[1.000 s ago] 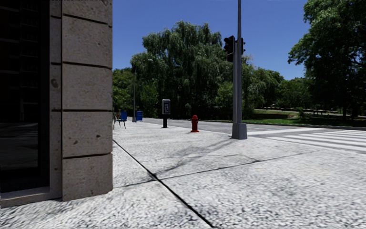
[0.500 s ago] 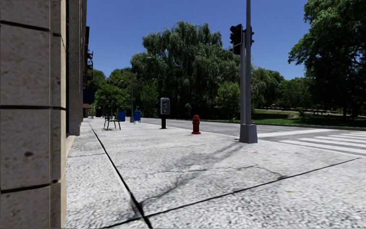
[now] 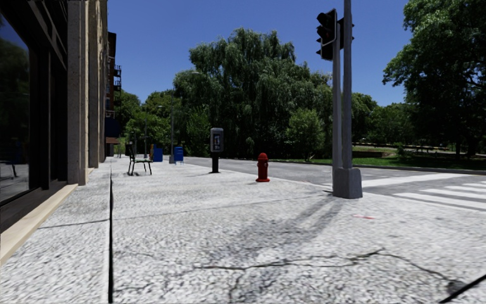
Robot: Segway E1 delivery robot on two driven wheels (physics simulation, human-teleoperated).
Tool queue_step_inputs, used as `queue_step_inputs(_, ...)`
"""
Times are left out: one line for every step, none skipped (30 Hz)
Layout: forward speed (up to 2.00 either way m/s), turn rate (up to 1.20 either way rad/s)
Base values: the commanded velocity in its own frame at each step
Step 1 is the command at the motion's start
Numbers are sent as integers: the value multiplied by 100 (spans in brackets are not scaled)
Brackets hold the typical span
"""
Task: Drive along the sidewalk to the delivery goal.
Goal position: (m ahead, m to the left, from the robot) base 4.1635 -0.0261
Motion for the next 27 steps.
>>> queue_step_inputs(200, 0)
queue_step_inputs(200, 0)
queue_step_inputs(200, 0)
queue_step_inputs(200, 0)
queue_step_inputs(200, 0)
queue_step_inputs(200, 0)
queue_step_inputs(200, 0)
queue_step_inputs(200, 0)
queue_step_inputs(200, 0)
queue_step_inputs(200, 0)
queue_step_inputs(200, 0)
queue_step_inputs(200, 0)
queue_step_inputs(200, 0)
queue_step_inputs(200, 0)
queue_step_inputs(200, 0)
queue_step_inputs(200, 0)
queue_step_inputs(200, 0)
queue_step_inputs(200, 0)
queue_step_inputs(200, 0)
queue_step_inputs(200, 0)
queue_step_inputs(200, 0)
queue_step_inputs(200, 0)
queue_step_inputs(200, 0)
queue_step_inputs(200, 0)
queue_step_inputs(200, 0)
queue_step_inputs(200, 0)
queue_step_inputs(200, 0)
